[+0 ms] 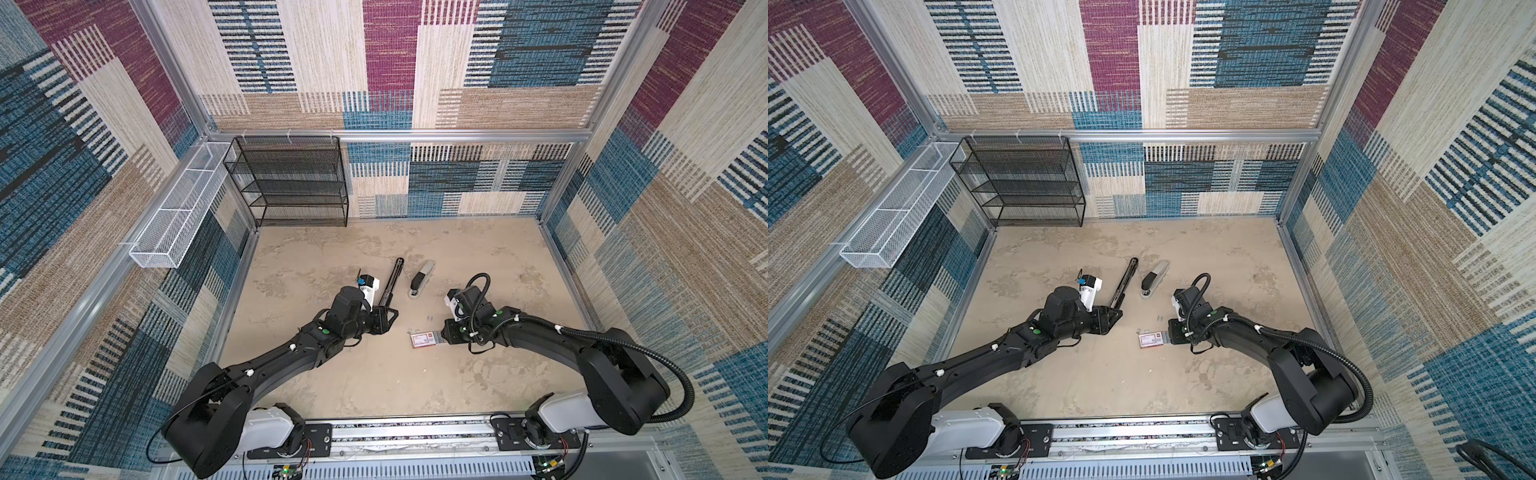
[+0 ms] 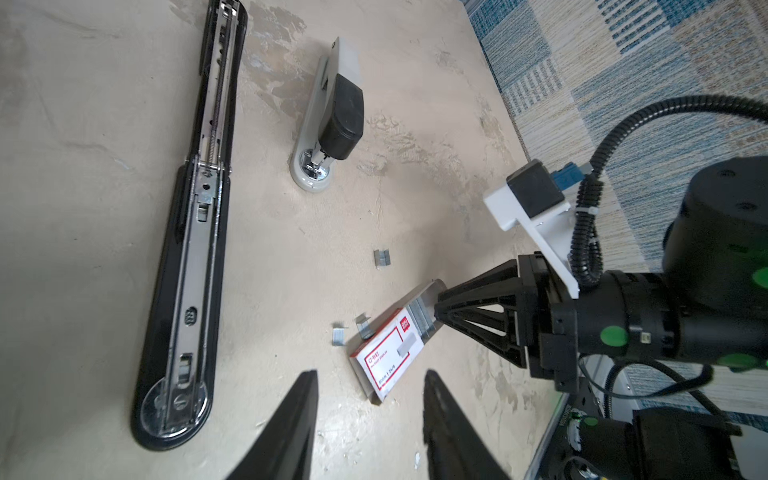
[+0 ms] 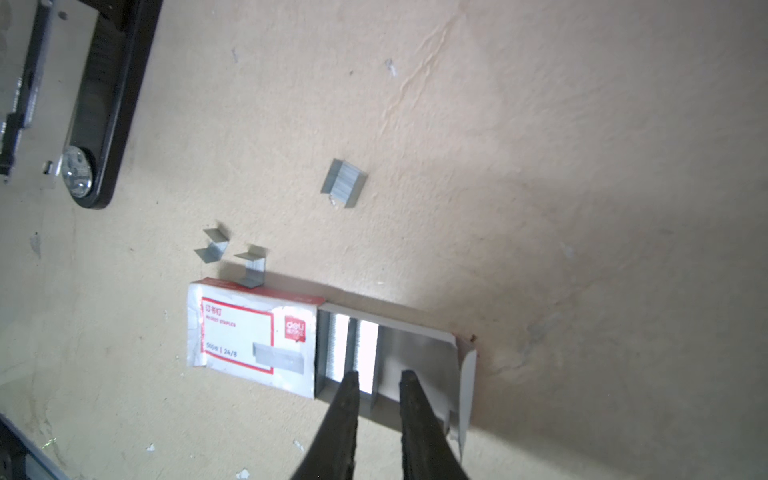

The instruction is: Load the staples into the stapler

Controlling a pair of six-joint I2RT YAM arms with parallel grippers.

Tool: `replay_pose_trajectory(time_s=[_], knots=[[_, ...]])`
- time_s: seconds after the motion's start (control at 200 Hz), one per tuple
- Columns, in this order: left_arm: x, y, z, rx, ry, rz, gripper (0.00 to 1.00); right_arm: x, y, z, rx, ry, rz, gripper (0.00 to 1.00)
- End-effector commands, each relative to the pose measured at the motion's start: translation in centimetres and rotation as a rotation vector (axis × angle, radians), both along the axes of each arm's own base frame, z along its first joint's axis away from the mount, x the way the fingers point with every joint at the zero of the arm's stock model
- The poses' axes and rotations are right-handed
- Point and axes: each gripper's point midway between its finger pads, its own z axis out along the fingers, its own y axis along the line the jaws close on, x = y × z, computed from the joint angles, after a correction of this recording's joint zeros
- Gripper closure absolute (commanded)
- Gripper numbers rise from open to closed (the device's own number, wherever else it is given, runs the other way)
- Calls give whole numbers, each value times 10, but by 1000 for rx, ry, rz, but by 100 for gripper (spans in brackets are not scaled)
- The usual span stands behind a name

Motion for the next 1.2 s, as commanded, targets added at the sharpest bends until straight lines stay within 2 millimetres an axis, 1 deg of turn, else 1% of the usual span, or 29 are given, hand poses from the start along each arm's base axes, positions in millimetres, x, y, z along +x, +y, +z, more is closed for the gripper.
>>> replay_pose_trajectory(time_s=[0.0, 0.13, 0.27, 0.426, 0.606, 0.736, 0.826, 0.966, 1.197], knots=[[4, -7, 11, -51, -15, -5, 55, -2, -4, -4, -28, 11, -15, 77], [3, -8, 9, -50, -4, -15, 55, -5, -3, -10, -28, 27, -12, 79], [1, -10, 2, -48, 24, -23, 56, -5, 0, -11, -25, 31, -3, 79], [1, -10, -2, -50, 36, -26, 57, -7, 1, -14, -41, 38, 8, 78], [1, -12, -5, -49, 51, -29, 58, -9, 0, -19, -60, 53, 10, 83], [1, -11, -7, -47, 60, -28, 58, -11, -2, -22, -79, 61, 11, 83], [1, -11, -9, -49, 66, -27, 58, -11, 0, -20, -77, 57, 16, 81], [0, -11, -12, -50, 80, -28, 59, -9, 2, -18, -88, 49, 21, 82], [0, -11, -15, -53, 87, -28, 59, -11, 4, -23, -136, 60, 33, 83]])
